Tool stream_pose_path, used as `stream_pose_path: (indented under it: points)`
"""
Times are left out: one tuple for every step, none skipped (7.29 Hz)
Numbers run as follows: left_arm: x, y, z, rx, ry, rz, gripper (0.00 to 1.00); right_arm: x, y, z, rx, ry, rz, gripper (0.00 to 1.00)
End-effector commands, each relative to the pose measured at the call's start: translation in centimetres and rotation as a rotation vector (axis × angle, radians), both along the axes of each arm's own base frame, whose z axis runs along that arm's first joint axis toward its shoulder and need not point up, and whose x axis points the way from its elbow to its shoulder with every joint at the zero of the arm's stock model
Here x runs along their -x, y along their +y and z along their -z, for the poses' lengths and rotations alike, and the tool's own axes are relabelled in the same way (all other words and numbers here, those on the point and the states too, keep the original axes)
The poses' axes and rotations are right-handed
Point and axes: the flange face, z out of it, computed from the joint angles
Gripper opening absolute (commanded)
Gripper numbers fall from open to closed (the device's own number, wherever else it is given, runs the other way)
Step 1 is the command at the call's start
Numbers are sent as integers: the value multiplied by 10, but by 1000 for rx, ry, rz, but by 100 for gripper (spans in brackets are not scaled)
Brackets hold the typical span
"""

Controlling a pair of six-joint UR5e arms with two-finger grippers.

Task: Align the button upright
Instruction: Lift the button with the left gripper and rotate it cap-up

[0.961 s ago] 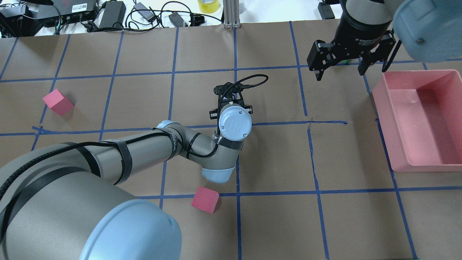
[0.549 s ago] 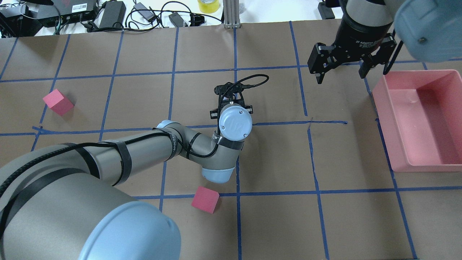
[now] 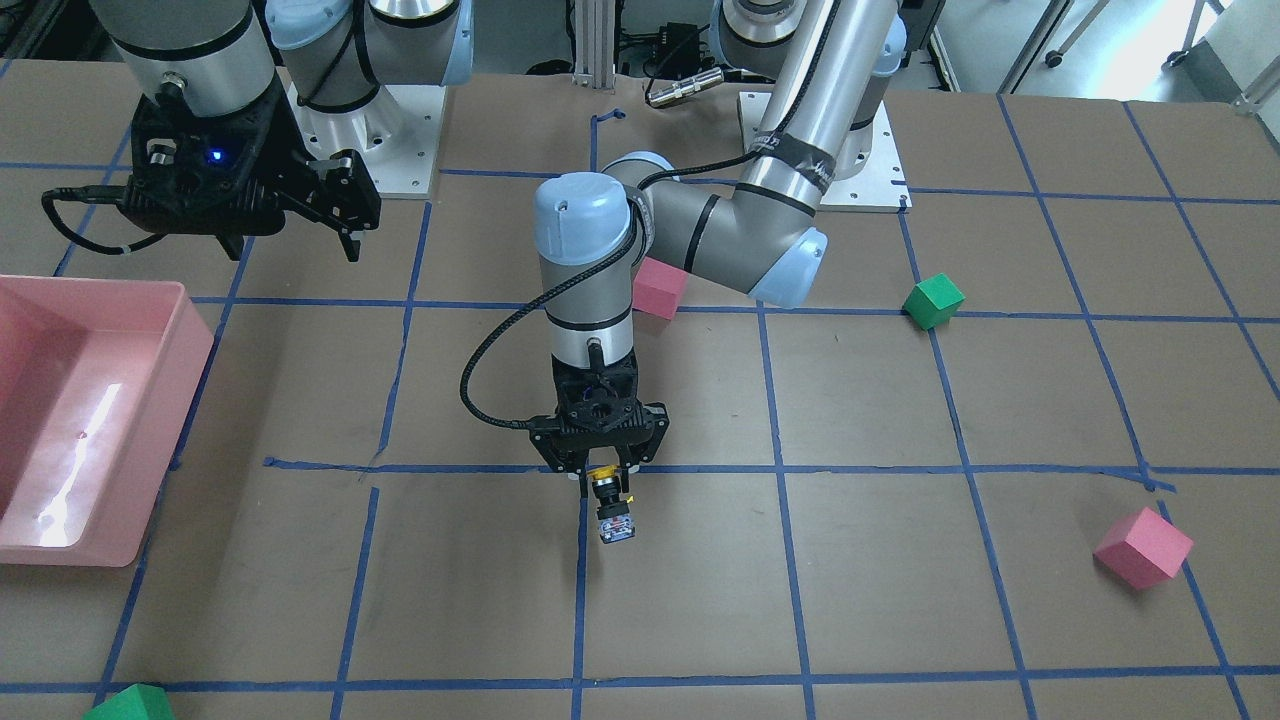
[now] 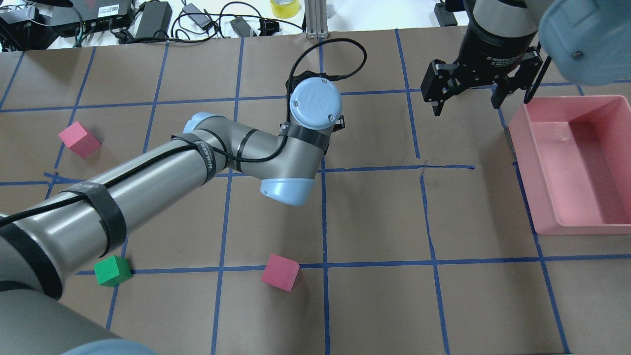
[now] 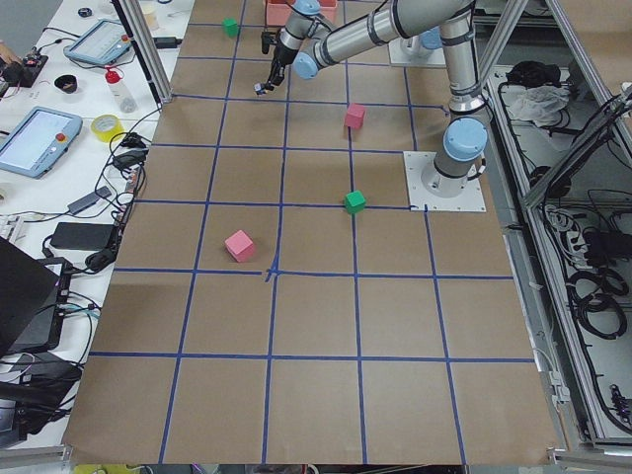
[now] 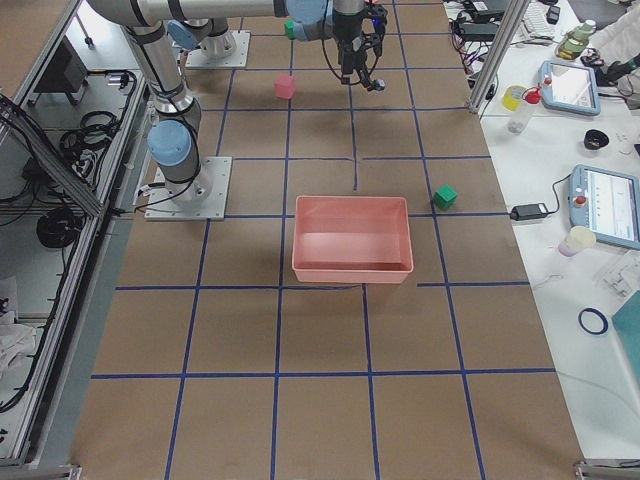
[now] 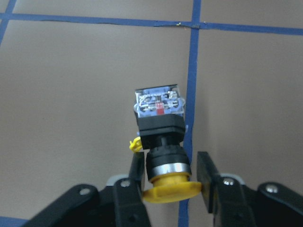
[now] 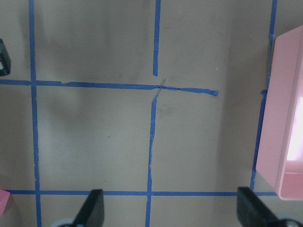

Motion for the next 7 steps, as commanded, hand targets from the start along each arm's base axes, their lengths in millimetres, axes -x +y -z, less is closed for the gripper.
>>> stream_pose_path:
  points:
    - [-23, -2, -18, -242, 199, -158, 20, -1, 0, 0, -1, 0, 0, 100]
    - [-17, 5, -14, -336, 290, -304, 24, 0, 0, 0, -2, 0, 2, 100]
    - [-7, 9, -11, -425, 404, -478, 21, 0, 0, 1, -2, 3, 2, 100]
    - [1, 11, -3, -525, 505, -616, 15, 2, 0, 2, -4, 22, 3, 100]
    - [-8, 5, 5, -593, 557, -712, 8, 4, 1, 2, -5, 43, 1, 100]
    - [-36, -6, 12, -702, 592, -787, 7, 4, 1, 3, -7, 43, 3, 100]
    - [-66, -22, 10, -784, 700, -852, 6, 4, 1, 3, -7, 43, 1, 100]
